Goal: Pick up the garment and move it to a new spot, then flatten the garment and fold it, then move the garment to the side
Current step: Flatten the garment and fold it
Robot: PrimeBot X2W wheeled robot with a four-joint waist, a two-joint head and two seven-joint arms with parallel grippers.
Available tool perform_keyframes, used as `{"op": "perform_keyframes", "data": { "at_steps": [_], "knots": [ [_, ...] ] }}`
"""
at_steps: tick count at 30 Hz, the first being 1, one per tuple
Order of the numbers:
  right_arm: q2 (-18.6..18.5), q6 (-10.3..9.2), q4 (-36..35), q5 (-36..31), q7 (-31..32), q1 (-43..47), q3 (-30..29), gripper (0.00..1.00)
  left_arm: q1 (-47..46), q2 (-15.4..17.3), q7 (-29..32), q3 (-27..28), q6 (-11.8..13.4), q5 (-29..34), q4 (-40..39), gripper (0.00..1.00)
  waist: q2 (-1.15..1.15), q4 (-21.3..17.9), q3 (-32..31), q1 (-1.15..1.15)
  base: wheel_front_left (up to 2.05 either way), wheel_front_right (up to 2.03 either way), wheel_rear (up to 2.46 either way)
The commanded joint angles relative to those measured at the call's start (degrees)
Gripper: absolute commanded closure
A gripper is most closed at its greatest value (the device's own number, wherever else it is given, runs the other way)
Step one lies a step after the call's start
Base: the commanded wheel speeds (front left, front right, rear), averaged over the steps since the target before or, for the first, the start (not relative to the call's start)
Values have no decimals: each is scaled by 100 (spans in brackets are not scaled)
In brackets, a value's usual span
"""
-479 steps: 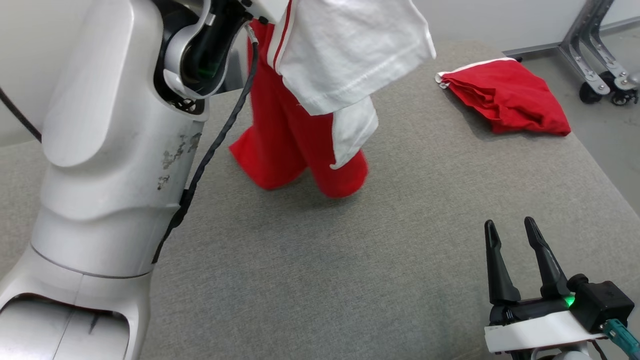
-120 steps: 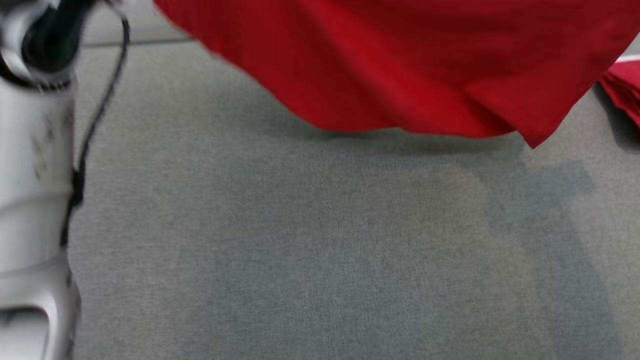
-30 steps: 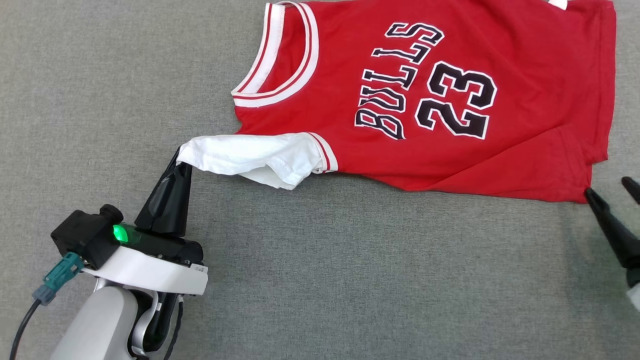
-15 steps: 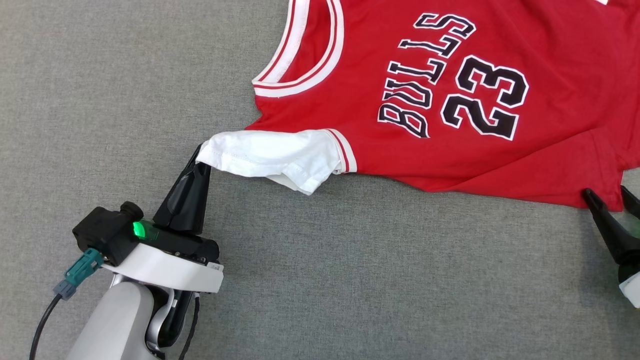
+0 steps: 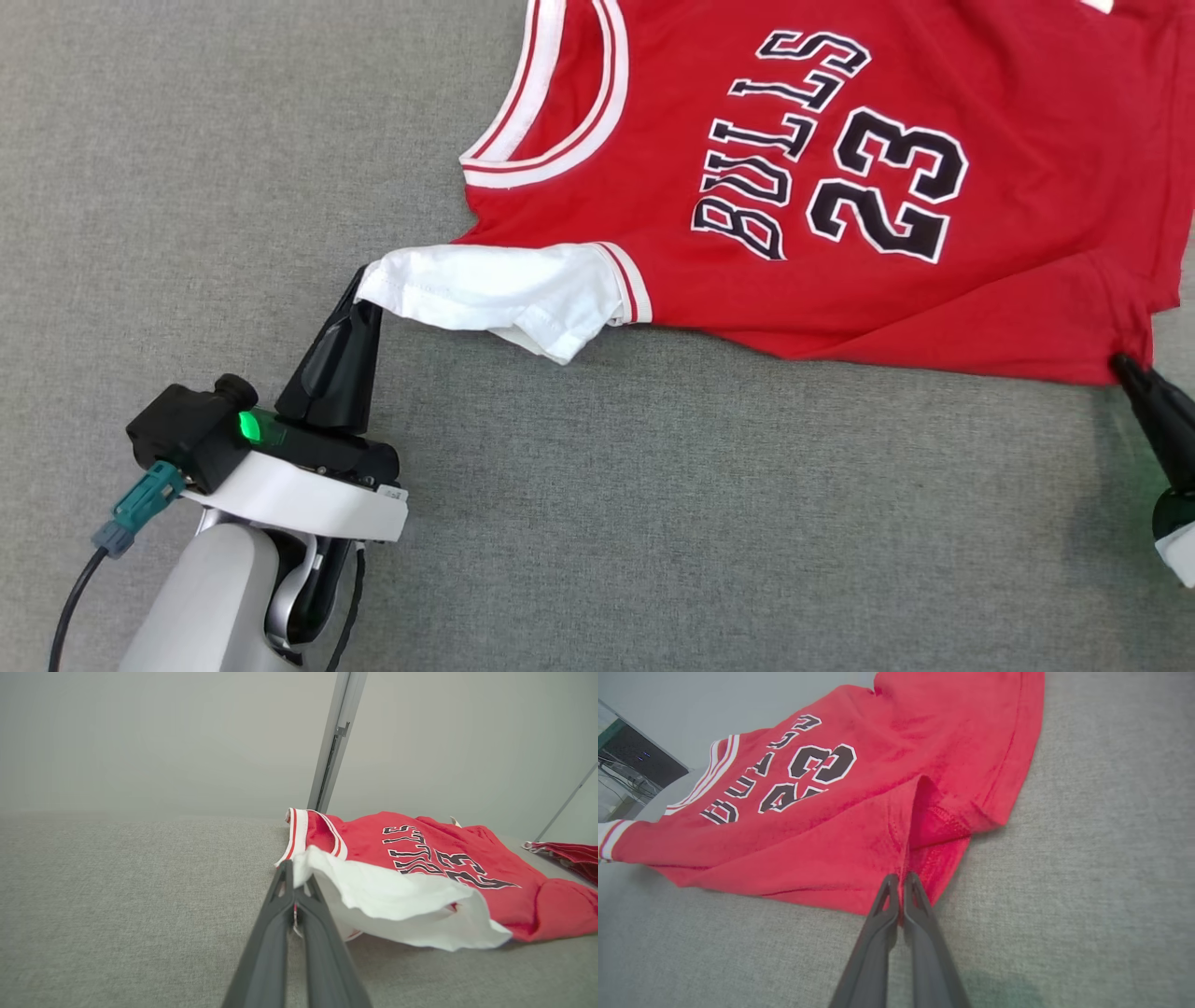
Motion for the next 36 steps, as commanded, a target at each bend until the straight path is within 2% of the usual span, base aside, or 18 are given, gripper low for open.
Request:
{"op": "perform_keyframes", "data": {
  "at_steps": [1, 6, 10, 11, 14, 18, 20, 22, 25, 31, 36],
  "knots": [
    [-28, -3, -87, 52, -108, 30, -50, 100, -27, 28, -25, 56, -21, 48, 7, 100, 0, -33, -54, 0, 0, 0, 0],
    [-140, -3, -536, 313, -471, 125, -366, 100, -39, 138, -25, 57, -56, -8, -271, 100, 0, -182, -327, 0, 0, 0, 0],
    [-402, -3, -1141, 696, -668, 153, -802, 100, -213, 428, 280, 138, -85, -352, -830, 100, 0, -340, -659, 0, 0, 0, 0],
    [-550, -3, -1439, 1009, -671, 61, -1055, 100, -349, 549, 637, 270, -83, -714, -1203, 100, 0, -433, -846, 0, 0, 0, 0],
    [-829, -3, -1692, 1461, -604, -169, -1473, 100, -677, 750, 1323, 605, -32, -1369, -1660, 100, 0, -558, -1143, 0, 0, 0, 0],
    [-1198, -4, -1613, 1795, -402, -441, -1876, 100, -1266, 995, 2457, 815, 205, -2142, -2032, 100, 0, -662, -1483, 0, 0, 0, 0],
    [-1367, -4, -1561, 1903, -178, -610, -1862, 100, -1636, 1117, 3044, 774, 296, -2457, -2114, 100, 0, -682, -1592, 0, 0, 0, 0],
    [-1616, -2, -1590, 1886, 235, -698, -1551, 100, -1984, 1218, 3558, 684, 406, -2652, -2096, 100, 0, -715, -1675, 0, 0, 0, 0],
    [-1635, -2, -1507, 1987, 437, -1097, -1376, 100, -2440, 1333, 3998, 537, 472, -2671, -1973, 100, 0, -770, -1742, 0, 0, 0, 0],
    [-1594, -3, -1190, 1785, 792, -1873, -892, 100, -3031, 1250, 4436, 391, 605, -2883, -1478, 100, 0, -863, -1633, 0, 0, 0, 0],
    [-1236, -3, -440, 1326, 1027, -3250, -342, 100, -4064, 1231, 4494, 187, 476, -2545, -658, 100, 0, -954, -1106, 0, 0, 0, 0]
  ]
}}
